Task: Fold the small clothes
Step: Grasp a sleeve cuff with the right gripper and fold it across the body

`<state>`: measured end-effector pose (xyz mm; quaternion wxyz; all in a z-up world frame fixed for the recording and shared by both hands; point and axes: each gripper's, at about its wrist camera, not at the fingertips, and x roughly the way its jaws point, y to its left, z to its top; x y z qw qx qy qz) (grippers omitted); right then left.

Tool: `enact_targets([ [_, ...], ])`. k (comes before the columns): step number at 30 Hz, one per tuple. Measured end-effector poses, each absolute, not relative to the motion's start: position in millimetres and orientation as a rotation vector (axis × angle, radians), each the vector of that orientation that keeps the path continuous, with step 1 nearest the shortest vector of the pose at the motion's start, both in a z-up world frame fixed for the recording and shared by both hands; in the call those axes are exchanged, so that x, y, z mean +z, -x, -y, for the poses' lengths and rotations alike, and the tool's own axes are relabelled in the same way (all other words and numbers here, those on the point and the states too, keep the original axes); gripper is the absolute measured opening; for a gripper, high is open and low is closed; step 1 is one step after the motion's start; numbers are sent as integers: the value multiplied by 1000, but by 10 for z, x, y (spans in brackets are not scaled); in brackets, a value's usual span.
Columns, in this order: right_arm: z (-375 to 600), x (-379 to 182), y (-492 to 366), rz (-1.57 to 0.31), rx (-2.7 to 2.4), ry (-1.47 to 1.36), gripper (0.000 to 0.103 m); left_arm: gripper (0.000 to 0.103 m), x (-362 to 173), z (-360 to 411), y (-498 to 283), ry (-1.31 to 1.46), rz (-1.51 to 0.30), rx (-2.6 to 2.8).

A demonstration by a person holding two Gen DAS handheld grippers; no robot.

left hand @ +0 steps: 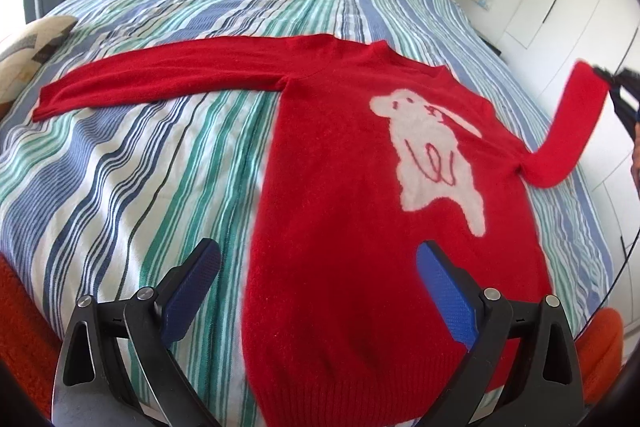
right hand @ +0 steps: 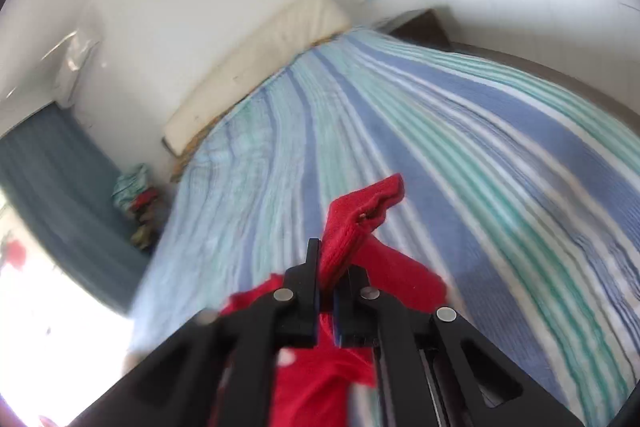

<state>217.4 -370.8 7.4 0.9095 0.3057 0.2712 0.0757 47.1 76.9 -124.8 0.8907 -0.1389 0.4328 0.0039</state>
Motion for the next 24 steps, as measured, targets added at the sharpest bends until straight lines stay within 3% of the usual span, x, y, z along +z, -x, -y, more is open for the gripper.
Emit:
enact_targets([
  [4,2395,309,-2568,-579,412,-525,5,99,-1230,-739,-414,241,-883,6],
  [6,1808,233,-2754,-622,524,-488,13,99,-1246,-755,-417,241,-890,7],
  [7,1563,134,-2869,-678,602,-501,42,99,-1252,-767,-417,246,-893,7],
  [9,1247,-160,-2985,-795,721,-597,85,99,-1251,-797,-413,258,-891,7],
  [15,1689,-300,-2861,-740,725,-741,84,99,-1240,-863,-434,311,-888,-2],
  [18,2204,-293,-2882,-772,531,-593,84,99,-1231,-825,-459,314,-884,-17],
  [20,2460,-360,-2841,-826,404,-455,77,99,-1227,-771,-467,295,-881,-27],
  [24,2547,-885,-2715,-1004,318,-175,72,99,-1249,-677,-456,245,-891,-36],
])
